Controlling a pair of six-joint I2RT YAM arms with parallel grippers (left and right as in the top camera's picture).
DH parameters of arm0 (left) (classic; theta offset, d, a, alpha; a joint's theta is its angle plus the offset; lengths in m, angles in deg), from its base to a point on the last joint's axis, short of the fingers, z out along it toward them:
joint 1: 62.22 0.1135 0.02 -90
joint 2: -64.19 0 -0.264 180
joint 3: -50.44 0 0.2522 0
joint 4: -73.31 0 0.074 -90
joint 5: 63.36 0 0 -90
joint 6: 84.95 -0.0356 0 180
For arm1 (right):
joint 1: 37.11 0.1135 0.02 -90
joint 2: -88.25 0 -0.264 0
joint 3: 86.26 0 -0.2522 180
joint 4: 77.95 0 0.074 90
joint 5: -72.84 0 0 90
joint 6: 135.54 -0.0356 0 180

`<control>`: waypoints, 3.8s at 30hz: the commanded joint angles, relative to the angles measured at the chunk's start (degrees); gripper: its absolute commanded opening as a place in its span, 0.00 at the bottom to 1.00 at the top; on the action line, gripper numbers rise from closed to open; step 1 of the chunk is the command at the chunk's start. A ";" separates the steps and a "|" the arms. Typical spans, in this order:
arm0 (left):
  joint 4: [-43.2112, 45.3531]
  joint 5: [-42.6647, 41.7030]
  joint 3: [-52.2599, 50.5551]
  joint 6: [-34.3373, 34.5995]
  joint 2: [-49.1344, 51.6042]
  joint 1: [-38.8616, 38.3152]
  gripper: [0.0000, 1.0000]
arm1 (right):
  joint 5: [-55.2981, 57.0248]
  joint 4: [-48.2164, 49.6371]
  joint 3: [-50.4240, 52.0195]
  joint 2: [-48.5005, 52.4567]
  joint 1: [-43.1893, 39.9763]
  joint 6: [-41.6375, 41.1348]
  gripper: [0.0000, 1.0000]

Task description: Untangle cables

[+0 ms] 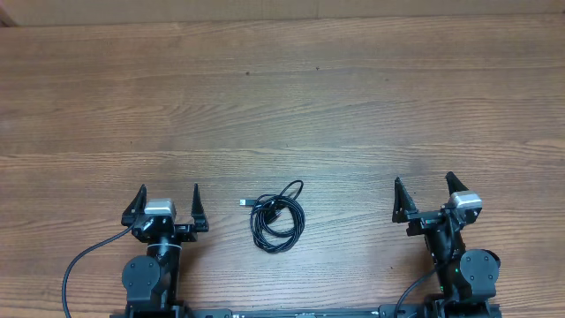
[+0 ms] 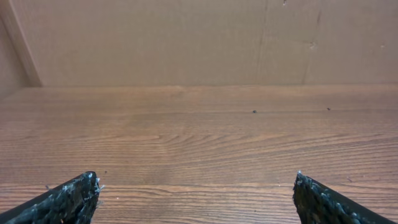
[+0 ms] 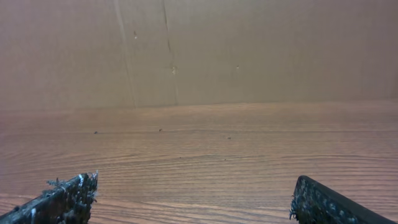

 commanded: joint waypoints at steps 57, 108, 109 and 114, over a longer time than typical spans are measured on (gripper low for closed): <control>0.02 0.68 -0.22 -1.09 -0.50 0.35 0.99 | 0.52 0.17 0.59 -0.57 0.26 -0.11 1.00; -13.81 0.50 9.33 3.34 1.40 0.35 1.00 | 0.52 0.17 0.59 -0.57 0.26 -0.11 1.00; -14.05 0.48 10.01 2.82 2.71 0.35 1.00 | 0.52 0.17 0.59 -0.57 0.26 -0.11 1.00; -14.25 0.07 12.85 2.73 9.55 0.35 1.00 | 0.52 0.17 0.59 -0.57 0.26 -0.11 1.00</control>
